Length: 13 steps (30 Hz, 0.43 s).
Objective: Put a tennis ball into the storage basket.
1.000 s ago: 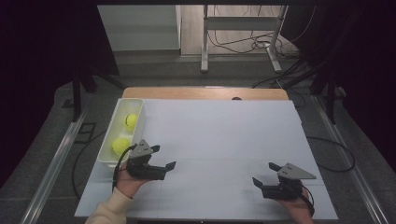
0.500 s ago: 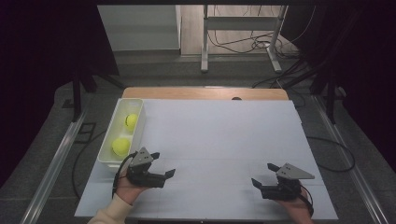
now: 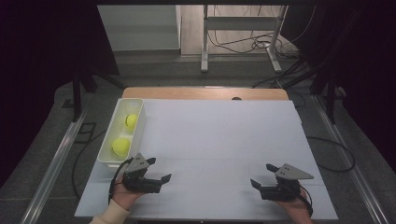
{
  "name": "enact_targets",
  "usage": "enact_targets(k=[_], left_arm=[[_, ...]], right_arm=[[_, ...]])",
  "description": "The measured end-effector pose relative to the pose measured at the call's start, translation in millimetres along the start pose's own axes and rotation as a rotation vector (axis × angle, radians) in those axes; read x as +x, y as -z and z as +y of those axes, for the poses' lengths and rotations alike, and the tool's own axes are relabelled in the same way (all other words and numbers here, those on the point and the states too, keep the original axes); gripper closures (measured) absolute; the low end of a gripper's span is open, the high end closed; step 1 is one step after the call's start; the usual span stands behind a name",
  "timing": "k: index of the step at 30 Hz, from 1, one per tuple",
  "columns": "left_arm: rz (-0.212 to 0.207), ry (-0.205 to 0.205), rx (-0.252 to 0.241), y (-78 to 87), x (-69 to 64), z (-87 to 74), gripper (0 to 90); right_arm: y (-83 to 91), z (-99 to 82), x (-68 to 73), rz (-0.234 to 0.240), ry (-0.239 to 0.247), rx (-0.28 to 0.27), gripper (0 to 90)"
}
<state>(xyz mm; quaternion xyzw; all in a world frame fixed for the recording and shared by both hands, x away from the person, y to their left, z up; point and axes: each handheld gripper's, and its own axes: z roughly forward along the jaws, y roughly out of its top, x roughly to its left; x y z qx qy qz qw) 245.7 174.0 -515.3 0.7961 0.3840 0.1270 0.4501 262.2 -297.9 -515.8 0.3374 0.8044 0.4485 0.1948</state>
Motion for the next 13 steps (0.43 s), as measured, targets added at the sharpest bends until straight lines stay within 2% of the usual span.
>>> enact_targets(k=[13], left_arm=[[0.001,-0.002,0.009,-2.0,-0.1,0.4,11.8]], right_arm=[[0.1,0.3,0.6,0.006,0.011,-0.002,14.3]])
